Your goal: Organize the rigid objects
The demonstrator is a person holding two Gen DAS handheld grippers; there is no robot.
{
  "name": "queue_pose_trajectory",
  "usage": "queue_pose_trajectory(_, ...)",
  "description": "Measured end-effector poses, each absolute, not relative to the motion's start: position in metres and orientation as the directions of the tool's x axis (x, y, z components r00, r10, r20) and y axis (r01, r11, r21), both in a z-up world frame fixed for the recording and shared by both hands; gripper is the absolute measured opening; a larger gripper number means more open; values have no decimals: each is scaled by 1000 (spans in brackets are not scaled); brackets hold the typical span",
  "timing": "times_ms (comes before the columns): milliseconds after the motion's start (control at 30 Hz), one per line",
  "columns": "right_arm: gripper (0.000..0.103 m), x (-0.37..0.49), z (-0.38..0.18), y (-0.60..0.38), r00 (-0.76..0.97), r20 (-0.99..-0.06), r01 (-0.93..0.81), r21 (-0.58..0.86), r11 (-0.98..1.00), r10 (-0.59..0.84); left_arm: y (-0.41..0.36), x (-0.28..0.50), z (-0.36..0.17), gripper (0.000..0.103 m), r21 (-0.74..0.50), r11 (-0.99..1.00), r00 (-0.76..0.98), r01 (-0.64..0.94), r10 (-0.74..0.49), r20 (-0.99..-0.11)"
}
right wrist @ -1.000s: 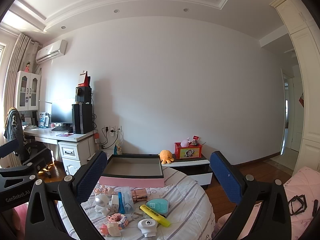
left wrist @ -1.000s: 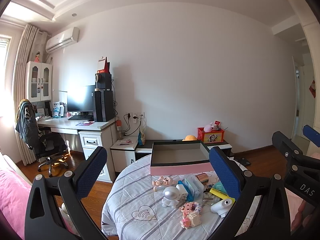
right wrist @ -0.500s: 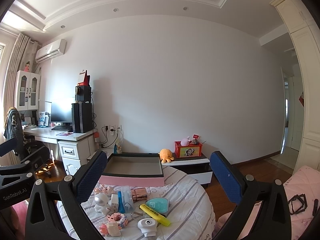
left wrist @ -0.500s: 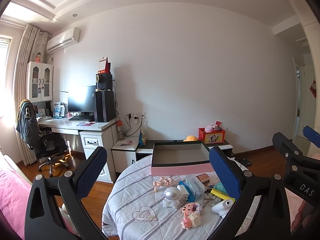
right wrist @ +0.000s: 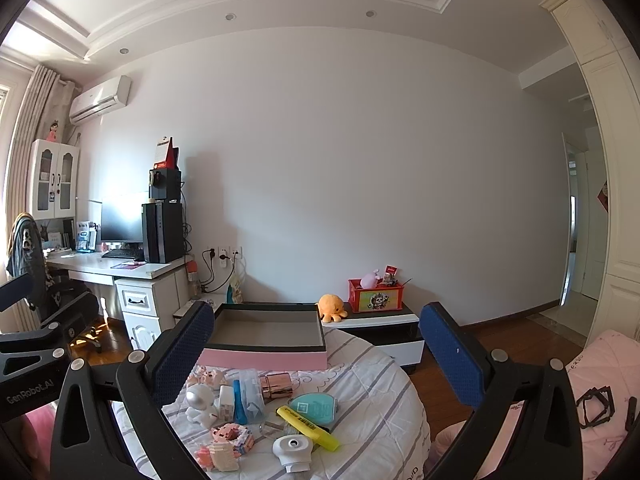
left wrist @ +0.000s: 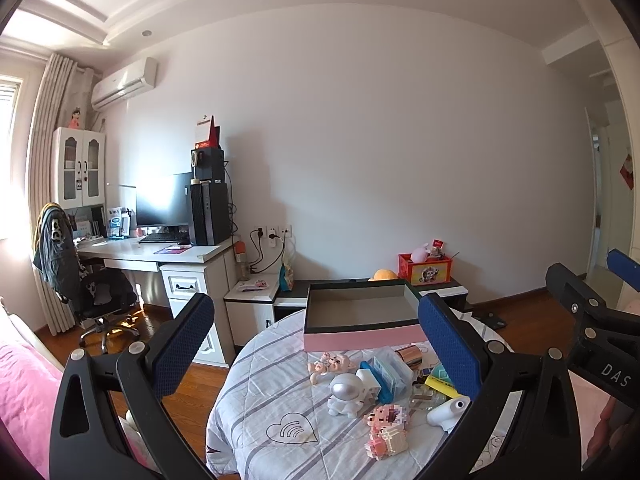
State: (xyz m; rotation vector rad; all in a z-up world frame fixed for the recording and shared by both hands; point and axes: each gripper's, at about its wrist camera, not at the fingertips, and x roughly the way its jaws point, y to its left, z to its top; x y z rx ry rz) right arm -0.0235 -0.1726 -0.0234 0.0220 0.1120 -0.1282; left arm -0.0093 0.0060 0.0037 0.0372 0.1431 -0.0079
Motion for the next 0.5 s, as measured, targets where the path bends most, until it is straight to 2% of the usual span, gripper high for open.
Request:
queue_pose_trajectory(133,103,-18,-32,-177,982,-134,138,12,990,-135,11,1,-5,103,27,1000,984,9,-4,-178)
queue_pose_trajectory(300,103,0,-55,-187,969,-204,148,21,989,-141,15,25,-27,103,33,999,968,-7,15,-251)
queue_pose_trajectory(500,103,22,-98,-204,938,-317,153,12,988,-142,-6,53,-92,103,71,996,910,49,-15,-414)
